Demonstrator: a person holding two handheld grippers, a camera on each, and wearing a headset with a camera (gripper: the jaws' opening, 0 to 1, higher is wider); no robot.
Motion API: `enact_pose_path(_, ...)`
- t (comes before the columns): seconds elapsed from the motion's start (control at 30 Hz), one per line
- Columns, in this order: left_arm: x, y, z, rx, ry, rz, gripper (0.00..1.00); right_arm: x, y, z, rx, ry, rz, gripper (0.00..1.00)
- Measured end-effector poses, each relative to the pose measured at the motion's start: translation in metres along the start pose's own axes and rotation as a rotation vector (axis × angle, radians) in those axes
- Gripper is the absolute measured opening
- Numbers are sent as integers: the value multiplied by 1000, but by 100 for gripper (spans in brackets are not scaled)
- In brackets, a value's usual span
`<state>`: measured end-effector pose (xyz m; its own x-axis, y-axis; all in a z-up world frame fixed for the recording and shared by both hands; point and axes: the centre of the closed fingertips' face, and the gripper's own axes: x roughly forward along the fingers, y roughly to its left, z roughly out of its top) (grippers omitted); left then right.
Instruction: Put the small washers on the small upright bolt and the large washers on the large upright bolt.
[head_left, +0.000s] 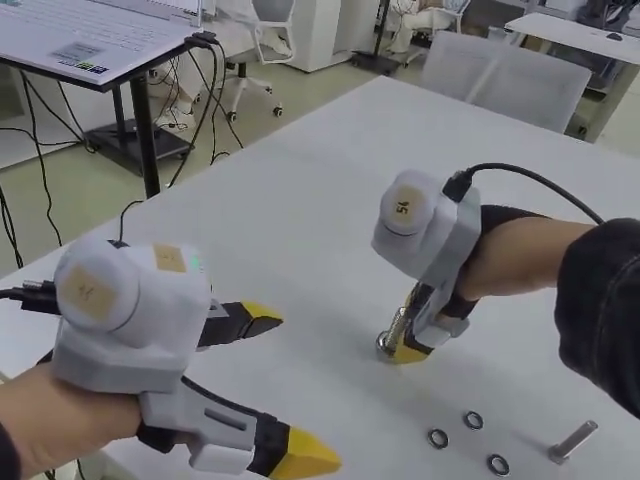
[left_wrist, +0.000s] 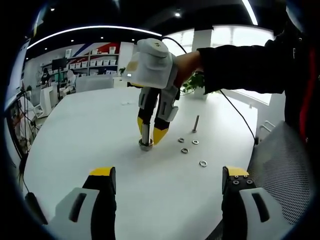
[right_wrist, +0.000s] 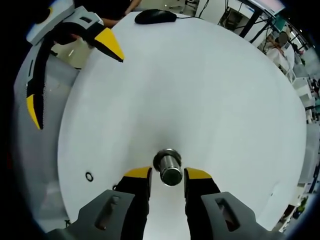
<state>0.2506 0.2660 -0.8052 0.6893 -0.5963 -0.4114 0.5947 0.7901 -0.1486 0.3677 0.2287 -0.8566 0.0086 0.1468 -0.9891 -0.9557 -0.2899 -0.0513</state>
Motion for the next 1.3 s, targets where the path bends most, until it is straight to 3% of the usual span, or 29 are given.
enact_pose_path(0.53, 0, -5, 9, 34, 7, -15, 88, -18, 2, -25, 64, -25, -39, 28)
enact_pose_path(0.93, 0, -9, 19, 78, 13, -36, 88, -32, 21, -42, 111, -50, -70, 28)
enact_pose_path(1.3, 2, -21, 32, 123, 14, -66, 88, -39, 47, -58, 158, -73, -75, 27)
